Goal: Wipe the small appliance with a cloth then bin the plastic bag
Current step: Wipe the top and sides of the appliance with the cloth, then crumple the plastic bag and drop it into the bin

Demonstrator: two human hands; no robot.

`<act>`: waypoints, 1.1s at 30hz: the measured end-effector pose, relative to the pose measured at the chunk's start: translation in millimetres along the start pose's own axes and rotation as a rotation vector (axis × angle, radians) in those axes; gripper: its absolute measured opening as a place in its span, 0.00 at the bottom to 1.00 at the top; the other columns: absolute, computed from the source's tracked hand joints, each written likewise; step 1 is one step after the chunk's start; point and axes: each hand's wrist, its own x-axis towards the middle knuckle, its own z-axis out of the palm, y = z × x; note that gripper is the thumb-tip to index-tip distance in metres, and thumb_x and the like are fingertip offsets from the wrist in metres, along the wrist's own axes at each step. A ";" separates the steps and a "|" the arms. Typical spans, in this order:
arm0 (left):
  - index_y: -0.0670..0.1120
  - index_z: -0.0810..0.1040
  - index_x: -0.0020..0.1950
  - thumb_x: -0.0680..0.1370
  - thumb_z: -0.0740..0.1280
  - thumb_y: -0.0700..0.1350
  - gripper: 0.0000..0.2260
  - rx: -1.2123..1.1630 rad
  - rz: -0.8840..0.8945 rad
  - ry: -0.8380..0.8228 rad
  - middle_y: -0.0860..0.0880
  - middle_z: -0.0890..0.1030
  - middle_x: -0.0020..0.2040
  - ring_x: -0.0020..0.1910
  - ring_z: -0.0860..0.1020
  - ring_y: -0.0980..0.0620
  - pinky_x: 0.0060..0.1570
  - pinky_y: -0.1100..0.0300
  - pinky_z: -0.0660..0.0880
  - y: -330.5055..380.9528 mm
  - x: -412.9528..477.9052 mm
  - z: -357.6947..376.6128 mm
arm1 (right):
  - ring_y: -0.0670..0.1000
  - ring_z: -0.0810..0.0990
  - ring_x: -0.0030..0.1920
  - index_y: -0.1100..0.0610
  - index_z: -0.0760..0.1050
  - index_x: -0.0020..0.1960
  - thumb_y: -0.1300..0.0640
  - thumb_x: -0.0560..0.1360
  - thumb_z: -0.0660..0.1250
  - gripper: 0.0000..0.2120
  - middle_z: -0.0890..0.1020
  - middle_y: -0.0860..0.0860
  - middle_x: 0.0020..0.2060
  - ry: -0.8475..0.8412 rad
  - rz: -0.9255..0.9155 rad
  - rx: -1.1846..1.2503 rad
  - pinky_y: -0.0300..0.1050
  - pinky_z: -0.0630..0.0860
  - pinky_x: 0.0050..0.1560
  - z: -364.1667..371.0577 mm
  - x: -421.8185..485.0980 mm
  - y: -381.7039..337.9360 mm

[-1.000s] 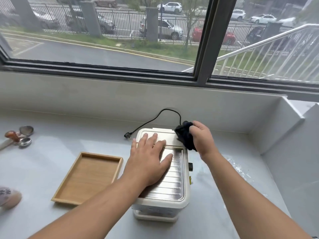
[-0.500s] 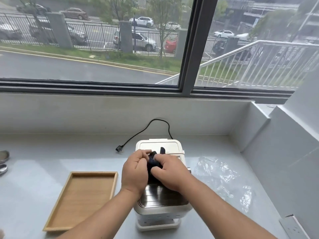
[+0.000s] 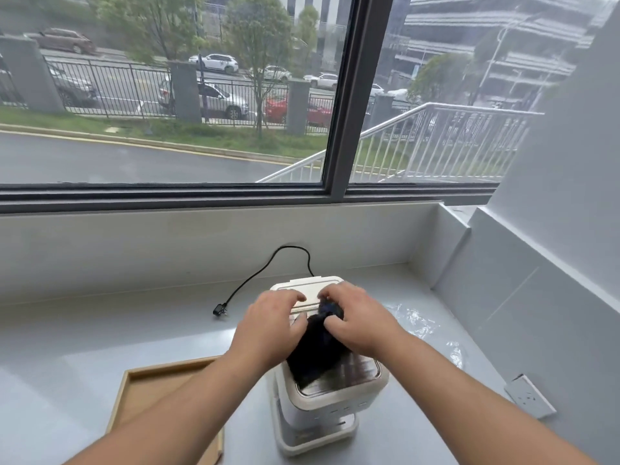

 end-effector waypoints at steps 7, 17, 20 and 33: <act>0.59 0.72 0.75 0.74 0.63 0.71 0.32 0.178 0.195 0.003 0.56 0.70 0.79 0.78 0.64 0.52 0.76 0.51 0.61 46.8 30.3 -27.5 | 0.50 0.70 0.70 0.44 0.72 0.73 0.36 0.76 0.61 0.27 0.76 0.42 0.68 0.278 0.101 -0.289 0.48 0.67 0.69 -48.2 -42.1 16.4; 0.59 0.70 0.76 0.73 0.62 0.73 0.35 0.176 0.167 0.000 0.55 0.66 0.81 0.81 0.61 0.50 0.78 0.47 0.62 52.7 33.7 -28.8 | 0.53 0.62 0.79 0.46 0.66 0.79 0.28 0.75 0.59 0.38 0.70 0.46 0.76 0.309 0.177 -0.368 0.52 0.59 0.80 -47.5 -43.3 24.1; 0.59 0.69 0.77 0.73 0.62 0.73 0.35 0.182 0.183 -0.019 0.55 0.65 0.82 0.81 0.60 0.51 0.78 0.46 0.61 57.7 35.2 -26.7 | 0.54 0.61 0.79 0.46 0.65 0.79 0.28 0.75 0.59 0.38 0.69 0.46 0.76 0.300 0.188 -0.380 0.53 0.58 0.80 -50.6 -45.4 27.5; 0.58 0.68 0.78 0.72 0.62 0.74 0.37 0.242 0.223 -0.053 0.54 0.65 0.82 0.81 0.61 0.50 0.79 0.50 0.59 138.5 59.3 28.0 | 0.56 0.60 0.80 0.47 0.63 0.80 0.29 0.75 0.60 0.39 0.68 0.48 0.77 0.314 0.230 -0.357 0.55 0.57 0.80 -89.3 -68.6 108.6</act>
